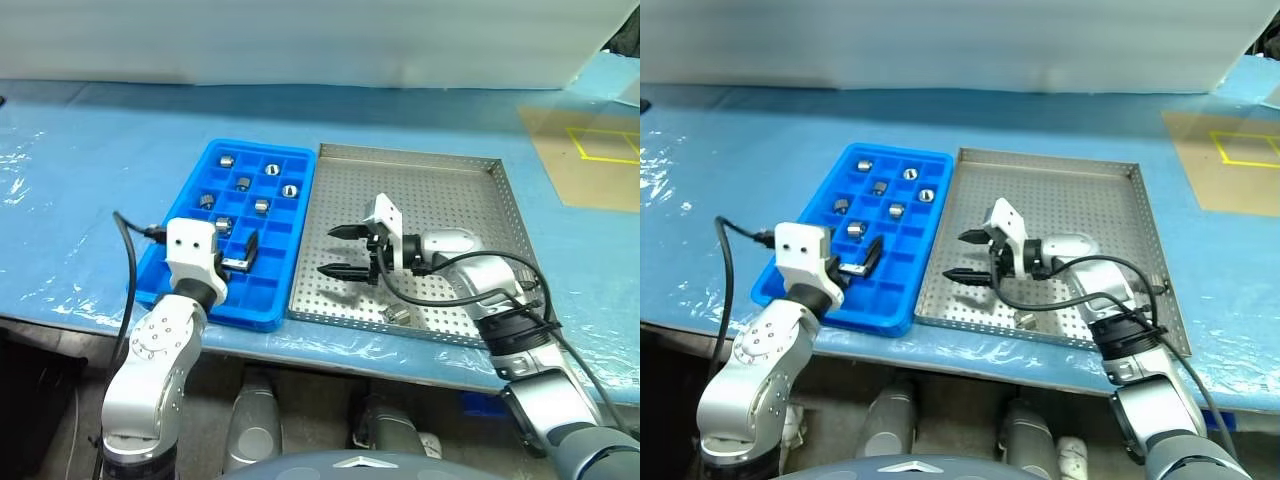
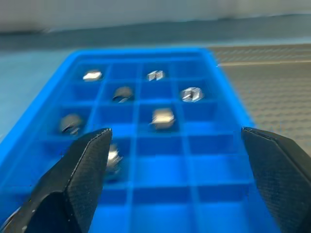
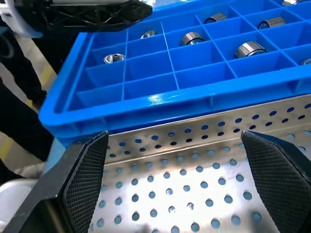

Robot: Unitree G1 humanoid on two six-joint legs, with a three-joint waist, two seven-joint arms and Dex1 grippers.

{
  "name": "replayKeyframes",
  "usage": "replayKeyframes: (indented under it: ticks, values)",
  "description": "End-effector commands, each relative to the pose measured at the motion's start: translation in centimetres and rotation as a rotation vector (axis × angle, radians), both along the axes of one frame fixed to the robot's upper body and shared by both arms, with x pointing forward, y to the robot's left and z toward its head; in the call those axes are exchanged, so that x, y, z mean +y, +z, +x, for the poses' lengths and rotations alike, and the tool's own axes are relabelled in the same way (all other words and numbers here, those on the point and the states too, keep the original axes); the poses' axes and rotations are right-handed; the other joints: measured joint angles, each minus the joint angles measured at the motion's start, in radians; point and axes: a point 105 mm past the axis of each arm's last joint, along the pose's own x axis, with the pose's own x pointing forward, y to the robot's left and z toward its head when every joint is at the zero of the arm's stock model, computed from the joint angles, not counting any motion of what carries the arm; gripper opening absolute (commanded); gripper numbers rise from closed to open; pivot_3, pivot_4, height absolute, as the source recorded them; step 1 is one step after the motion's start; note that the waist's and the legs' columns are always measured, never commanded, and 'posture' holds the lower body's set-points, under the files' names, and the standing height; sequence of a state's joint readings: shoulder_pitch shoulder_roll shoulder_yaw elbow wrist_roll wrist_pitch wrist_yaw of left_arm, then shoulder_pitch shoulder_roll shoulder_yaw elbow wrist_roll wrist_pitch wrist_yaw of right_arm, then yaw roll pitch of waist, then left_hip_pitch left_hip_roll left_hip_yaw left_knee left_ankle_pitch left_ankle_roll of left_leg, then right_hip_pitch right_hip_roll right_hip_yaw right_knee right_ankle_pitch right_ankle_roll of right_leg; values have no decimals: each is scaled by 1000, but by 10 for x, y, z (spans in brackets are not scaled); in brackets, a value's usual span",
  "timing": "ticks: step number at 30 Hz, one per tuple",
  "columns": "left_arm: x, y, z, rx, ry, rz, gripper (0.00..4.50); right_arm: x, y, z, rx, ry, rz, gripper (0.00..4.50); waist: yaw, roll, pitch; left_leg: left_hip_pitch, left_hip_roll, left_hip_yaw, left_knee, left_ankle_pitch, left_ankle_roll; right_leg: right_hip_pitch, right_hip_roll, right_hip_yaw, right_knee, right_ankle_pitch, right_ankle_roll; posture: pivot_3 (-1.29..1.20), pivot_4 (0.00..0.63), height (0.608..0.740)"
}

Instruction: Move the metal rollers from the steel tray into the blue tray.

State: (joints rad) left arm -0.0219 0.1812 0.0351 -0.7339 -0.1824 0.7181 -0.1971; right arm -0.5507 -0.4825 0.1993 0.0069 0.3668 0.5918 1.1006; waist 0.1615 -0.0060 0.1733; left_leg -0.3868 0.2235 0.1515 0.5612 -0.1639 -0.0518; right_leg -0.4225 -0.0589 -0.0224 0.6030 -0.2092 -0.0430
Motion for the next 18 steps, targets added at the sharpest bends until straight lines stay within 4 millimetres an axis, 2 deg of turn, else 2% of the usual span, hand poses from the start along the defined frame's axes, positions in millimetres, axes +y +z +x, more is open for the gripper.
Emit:
replayKeyframes:
  ticks: [1,6,10,18]
  values:
    - [-17,10,1,-57,-157,-6,4464,-5,17,-13,62,27,11,4500,-11,0,0,0,0,0,0,0,0,0,0,0,0,0,0,131,150,740]
    - [-31,13,4,-85,-337,43,4464,-17,15,-22,127,-11,-34,4500,-18,1,0,2,0,0,0,1,-2,0,1,1,2,0,0,93,150,740]
    - [-42,14,4,-97,-466,73,4464,-34,-3,-32,213,-69,-172,4500,-22,1,-1,2,0,0,0,3,-5,0,0,1,3,0,0,76,150,740]
    - [-58,6,-1,-85,-702,115,4464,-63,-18,-47,356,-197,-313,4500,-43,2,-1,3,0,1,0,4,-6,0,0,2,3,0,0,-17,150,740]
